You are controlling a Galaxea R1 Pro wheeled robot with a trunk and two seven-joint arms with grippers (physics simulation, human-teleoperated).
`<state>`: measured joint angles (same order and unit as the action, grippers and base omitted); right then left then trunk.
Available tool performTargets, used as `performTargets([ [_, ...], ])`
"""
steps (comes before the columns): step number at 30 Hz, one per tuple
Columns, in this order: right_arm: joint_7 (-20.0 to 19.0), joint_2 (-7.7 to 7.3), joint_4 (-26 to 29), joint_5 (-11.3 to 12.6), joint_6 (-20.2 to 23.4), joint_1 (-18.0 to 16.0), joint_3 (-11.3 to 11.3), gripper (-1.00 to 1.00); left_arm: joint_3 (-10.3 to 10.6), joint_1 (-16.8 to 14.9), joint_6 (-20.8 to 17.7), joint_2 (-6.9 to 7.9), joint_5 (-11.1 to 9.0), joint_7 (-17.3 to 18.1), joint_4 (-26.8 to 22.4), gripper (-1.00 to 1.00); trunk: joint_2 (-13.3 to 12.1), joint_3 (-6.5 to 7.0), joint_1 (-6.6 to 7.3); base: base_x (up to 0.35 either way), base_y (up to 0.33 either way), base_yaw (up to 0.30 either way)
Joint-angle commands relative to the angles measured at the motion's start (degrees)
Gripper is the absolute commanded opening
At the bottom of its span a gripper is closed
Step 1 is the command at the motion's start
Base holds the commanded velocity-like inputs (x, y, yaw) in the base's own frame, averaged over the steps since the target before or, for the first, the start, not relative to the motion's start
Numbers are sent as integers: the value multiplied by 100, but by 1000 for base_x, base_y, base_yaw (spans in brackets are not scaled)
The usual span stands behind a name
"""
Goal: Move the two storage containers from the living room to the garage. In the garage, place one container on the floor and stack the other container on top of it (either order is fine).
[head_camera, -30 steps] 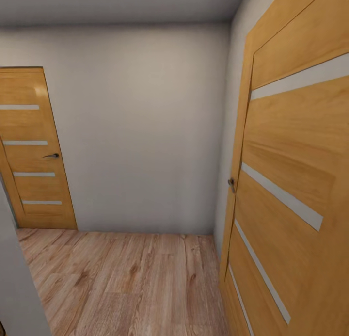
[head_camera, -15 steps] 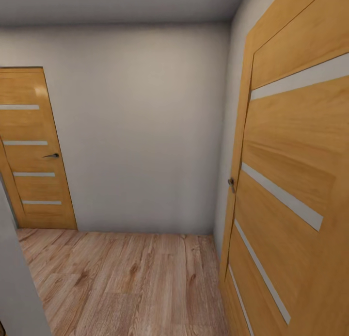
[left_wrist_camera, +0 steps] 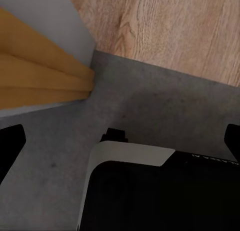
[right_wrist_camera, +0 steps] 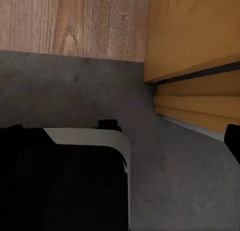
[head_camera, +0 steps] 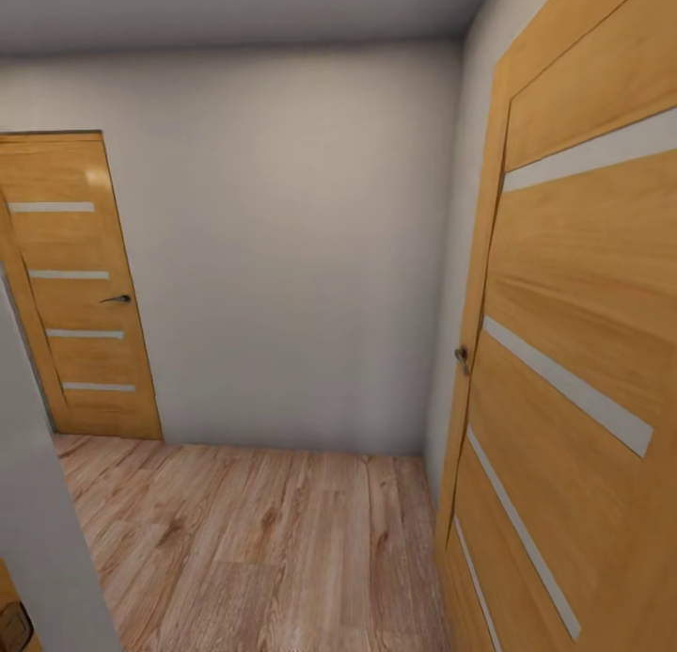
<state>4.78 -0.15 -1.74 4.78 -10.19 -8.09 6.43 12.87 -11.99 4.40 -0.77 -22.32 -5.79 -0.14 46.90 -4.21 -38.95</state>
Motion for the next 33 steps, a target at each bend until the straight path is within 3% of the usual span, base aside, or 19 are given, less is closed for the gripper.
performTargets([
  [1, 5, 0, -19, 49, -36, -8, 46, 100, 49, -5, 17, -2, -45, -18, 4, 100, 8, -11, -2, 0, 0, 70],
  [10, 5, 5, -18, 49, -36, -8, 51, 100, 48, -5, 17, 4, -45, -18, 5, 100, 8, -14, -2, 48, 0, 19],
  [33, 5, 6, -19, 49, -36, -8, 51, 100, 43, -5, 8, 24, -53, -18, 5, 100, 8, -14, -2, 309, 0, 0],
])
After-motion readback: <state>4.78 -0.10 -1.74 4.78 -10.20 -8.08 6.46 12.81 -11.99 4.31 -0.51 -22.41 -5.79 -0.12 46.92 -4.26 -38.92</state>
